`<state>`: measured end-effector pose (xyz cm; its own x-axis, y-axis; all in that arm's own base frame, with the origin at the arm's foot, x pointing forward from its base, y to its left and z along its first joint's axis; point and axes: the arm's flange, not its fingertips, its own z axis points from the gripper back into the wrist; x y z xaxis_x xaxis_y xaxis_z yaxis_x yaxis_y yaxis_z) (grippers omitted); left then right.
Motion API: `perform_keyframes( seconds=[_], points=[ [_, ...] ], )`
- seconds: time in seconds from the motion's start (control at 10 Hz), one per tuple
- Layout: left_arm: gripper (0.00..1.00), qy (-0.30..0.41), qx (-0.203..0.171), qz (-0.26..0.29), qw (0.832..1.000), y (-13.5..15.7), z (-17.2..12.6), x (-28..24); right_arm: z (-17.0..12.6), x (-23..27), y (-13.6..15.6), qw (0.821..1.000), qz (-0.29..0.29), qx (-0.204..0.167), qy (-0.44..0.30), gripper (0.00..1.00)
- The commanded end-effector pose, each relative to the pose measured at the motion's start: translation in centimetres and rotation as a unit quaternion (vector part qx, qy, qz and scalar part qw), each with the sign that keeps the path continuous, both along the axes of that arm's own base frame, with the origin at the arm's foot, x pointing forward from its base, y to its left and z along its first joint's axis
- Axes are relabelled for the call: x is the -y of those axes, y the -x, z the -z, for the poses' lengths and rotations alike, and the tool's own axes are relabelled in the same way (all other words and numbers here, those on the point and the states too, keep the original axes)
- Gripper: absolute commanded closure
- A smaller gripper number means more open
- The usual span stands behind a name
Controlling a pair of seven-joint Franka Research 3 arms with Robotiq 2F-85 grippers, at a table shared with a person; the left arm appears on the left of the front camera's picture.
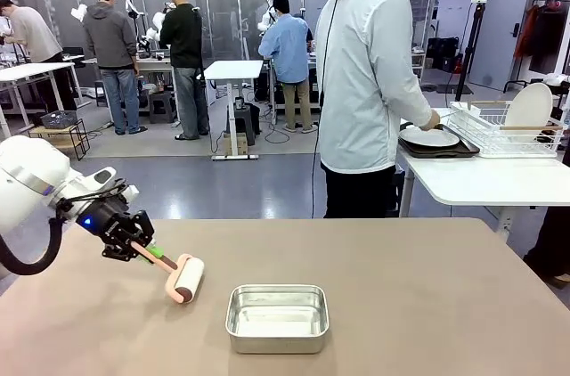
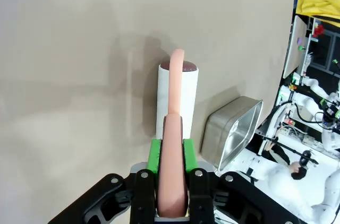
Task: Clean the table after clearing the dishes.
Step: When the right (or left) Handle tray is removed, use the right hand (or left hand) to clean the right (or left) side of the table with the Lint Roller.
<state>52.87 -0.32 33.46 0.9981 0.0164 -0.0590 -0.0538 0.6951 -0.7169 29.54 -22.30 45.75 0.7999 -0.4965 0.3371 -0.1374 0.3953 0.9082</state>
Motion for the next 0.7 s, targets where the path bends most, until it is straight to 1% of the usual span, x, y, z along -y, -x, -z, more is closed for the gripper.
perform_keyframes(
  seconds=[0.0, 0.1, 0.2, 0.3, 0.4, 0.5, 0.6],
  points=[
    [0.8, -0.056, -0.01, -0.028, 0.998, 0.4, 1.3, -3.4, -0.2, -0.1, 0.1, 1.0, -0.003, 0.008, 0.001, 0.0],
    [0.8, -0.076, 0.004, -0.044, 0.996, 1.5, 1.2, -5.1, -0.2, -0.1, 0.1, 1.0, -0.003, 0.008, 0.001, 0.0],
    [0.8, -0.083, 0.02, -0.044, 0.995, 2.9, 1.2, -7.1, -0.2, -0.1, 0.1, 1.0, -0.003, 0.008, 0.001, 0.0],
    [0.8, -0.088, 0.025, -0.056, 0.994, 3.8, 1.5, -8.7, -0.2, -0.1, 0.1, 1.0, -0.003, 0.008, 0.001, 0.0],
    [0.8, -0.103, 0.027, -0.081, 0.991, 5.0, 1.4, -11.3, -0.2, -0.1, 0.1, 1.0, -0.003, 0.008, 0.001, 0.0],
    [0.8, -0.143, 0.02, -0.124, 0.982, 5.9, 1.1, -13.2, -0.2, -0.1, 0.1, 1.0, -0.003, 0.008, 0.001, 0.0],
    [0.8, -0.185, 0.019, -0.139, 0.973, 6.5, 0.4, -14.3, -0.2, -0.1, 0.1, 1.0, -0.003, 0.008, 0.001, 0.0]
  ],
)
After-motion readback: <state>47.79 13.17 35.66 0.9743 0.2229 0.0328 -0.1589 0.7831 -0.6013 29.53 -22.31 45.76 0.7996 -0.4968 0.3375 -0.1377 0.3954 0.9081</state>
